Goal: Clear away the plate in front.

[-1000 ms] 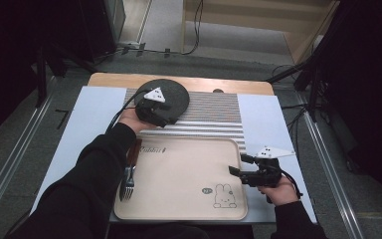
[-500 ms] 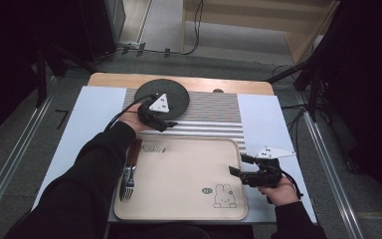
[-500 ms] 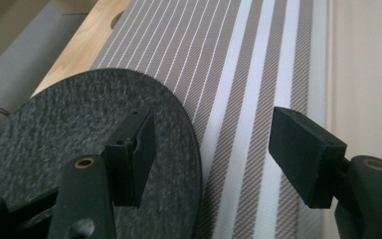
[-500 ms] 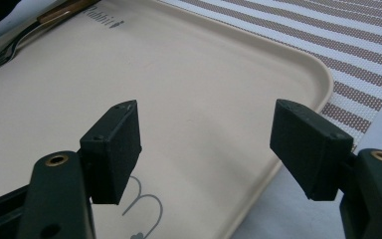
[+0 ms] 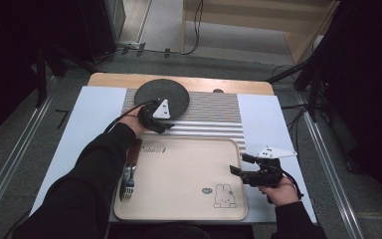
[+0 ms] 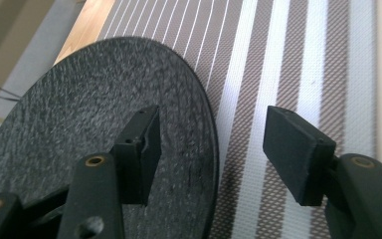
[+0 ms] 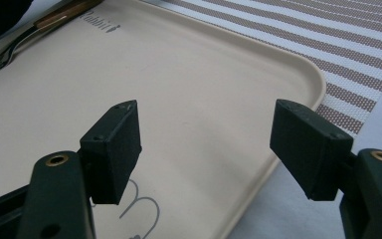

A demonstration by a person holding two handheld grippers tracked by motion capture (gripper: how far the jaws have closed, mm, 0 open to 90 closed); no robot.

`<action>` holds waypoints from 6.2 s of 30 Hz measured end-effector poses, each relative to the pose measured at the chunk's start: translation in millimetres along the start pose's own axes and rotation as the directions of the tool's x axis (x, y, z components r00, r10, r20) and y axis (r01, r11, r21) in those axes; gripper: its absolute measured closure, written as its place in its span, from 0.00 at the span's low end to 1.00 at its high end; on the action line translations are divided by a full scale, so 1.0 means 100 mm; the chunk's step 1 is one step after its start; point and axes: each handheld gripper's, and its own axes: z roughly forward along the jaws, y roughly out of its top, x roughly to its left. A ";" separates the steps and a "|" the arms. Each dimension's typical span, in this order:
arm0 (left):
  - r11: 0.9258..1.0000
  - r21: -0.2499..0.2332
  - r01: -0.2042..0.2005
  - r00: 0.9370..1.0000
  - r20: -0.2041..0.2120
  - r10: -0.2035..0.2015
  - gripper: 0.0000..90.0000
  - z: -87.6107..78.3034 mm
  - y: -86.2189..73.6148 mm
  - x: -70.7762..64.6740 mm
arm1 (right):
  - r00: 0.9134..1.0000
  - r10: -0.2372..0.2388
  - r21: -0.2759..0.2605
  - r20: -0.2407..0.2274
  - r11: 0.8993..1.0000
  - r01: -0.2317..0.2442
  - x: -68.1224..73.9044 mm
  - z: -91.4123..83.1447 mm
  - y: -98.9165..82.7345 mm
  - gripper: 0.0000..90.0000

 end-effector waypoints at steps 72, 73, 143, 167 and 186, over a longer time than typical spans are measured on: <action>0.911 0.110 -0.397 0.813 -0.419 0.405 0.93 -0.73 0.65 -1.20 | 0.999 0.020 -0.014 0.030 1.000 -0.019 -0.04 -0.01 0.02 0.30; 0.907 0.101 -0.409 0.811 -0.415 0.412 0.93 -0.77 0.65 -1.24 | 0.999 0.021 -0.015 0.031 1.000 -0.020 -0.04 -0.01 0.01 0.30; 0.707 -0.096 -0.701 0.709 -0.192 0.678 0.95 -0.92 0.45 -2.51 | 0.996 0.054 -0.019 0.068 0.998 -0.053 -0.13 -0.01 0.01 0.30; 0.712 -0.153 -0.686 0.725 -0.057 0.686 0.84 -0.85 0.38 -2.50 | 0.997 0.048 -0.018 0.066 0.999 -0.047 -0.13 -0.01 0.01 0.30; 0.815 -0.178 -0.552 0.829 -0.007 0.560 0.52 -0.90 0.36 -2.36 | 0.997 0.043 -0.008 0.063 0.999 -0.042 -0.12 0.03 0.02 0.30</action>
